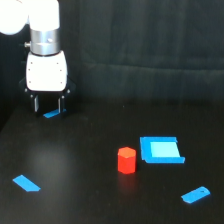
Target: Pick up the red object from the table
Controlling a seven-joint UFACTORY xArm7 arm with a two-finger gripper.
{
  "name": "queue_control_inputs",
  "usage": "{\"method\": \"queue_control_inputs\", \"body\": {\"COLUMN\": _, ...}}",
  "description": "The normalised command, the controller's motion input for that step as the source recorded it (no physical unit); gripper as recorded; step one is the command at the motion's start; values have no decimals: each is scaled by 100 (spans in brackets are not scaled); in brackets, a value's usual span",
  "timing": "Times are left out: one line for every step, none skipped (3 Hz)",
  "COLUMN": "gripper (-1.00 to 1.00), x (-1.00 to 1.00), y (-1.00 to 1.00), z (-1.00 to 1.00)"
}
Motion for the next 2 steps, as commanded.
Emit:
{"method": "queue_control_inputs", "body": {"gripper": 99, "x": 3, "y": 10, "z": -15}}
{"method": "queue_control_inputs", "body": {"gripper": 100, "x": 28, "y": -20, "z": -11}}
